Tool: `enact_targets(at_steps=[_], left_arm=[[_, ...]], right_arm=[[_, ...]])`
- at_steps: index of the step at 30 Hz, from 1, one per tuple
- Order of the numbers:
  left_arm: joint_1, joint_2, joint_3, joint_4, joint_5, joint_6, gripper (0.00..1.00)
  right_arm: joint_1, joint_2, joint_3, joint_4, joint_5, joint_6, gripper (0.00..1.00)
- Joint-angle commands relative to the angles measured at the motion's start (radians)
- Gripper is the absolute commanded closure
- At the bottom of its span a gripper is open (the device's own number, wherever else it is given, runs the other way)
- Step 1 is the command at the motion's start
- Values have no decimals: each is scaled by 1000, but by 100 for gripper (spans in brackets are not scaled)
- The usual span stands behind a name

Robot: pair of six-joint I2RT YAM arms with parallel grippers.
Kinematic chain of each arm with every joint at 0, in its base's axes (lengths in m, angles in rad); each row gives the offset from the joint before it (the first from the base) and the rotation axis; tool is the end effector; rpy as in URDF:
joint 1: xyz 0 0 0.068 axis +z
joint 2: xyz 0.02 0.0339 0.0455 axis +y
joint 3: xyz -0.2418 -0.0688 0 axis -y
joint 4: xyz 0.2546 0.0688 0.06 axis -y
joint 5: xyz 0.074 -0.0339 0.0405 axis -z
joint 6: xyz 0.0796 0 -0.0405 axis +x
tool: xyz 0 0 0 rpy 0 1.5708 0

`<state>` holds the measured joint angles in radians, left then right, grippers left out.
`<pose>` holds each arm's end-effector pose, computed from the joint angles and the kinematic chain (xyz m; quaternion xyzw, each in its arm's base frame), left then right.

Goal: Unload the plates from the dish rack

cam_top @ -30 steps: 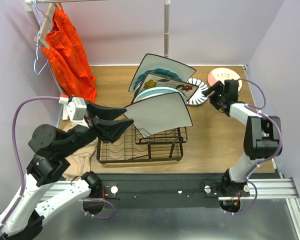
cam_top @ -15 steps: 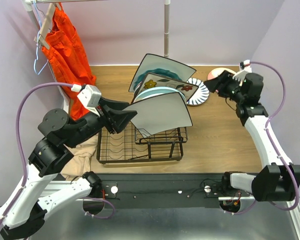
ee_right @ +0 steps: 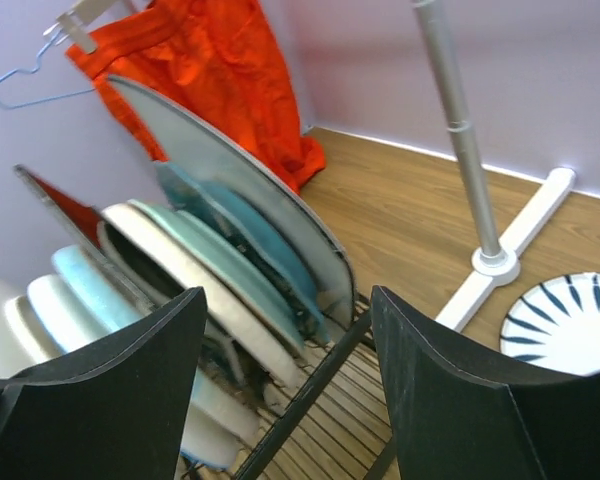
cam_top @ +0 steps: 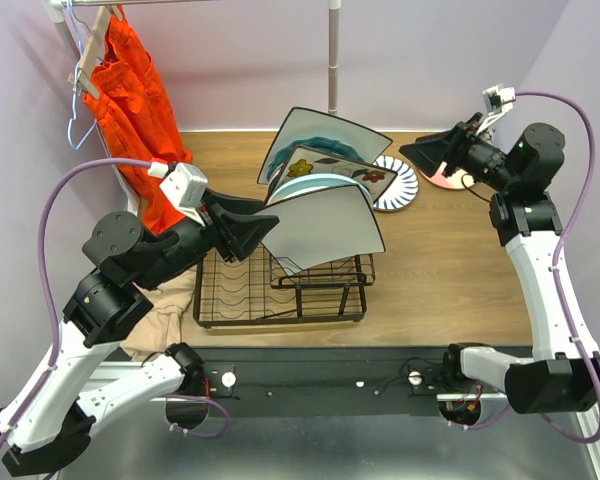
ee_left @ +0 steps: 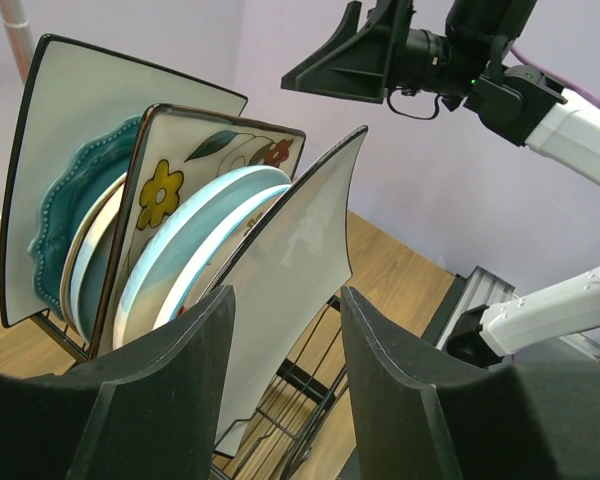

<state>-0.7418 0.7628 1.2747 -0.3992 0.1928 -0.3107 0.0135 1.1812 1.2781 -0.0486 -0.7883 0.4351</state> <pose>0.1290 -0.1389 0.4747 0.2119 0.6324 -0.4283 0.6097 0.3049 0.0606 0.4278 -0.1386 0.6810 0.4070 0.5928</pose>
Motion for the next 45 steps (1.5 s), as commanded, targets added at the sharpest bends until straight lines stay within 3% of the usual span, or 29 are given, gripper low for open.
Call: enact_targets(at_steps=[1,4,10,20,24,32,45], left_arm=[[-4,3,8,39,-18,-22,45],[-2,6,11,54,-42,-24,45],[-1,35,20,69,-109,-47,45],[76,93,89,114,36,-119,45],[91,46,37,255,221,-143,40],[91,90,66,258,272,-156,41],[96,84,17,234,184,-97,42]], right_arm=[[9,-54,87,4,-150,-41,25],[22,-35,141,7,-277,-19,25],[110,-37,135,4,-385,-59,26],[184,-109,109,6,-555,-163,25],[200,-133,46,6,-630,-229,23],[220,-65,63,3,-582,-265,24],[336,-3,56,-92,-468,-378,33]])
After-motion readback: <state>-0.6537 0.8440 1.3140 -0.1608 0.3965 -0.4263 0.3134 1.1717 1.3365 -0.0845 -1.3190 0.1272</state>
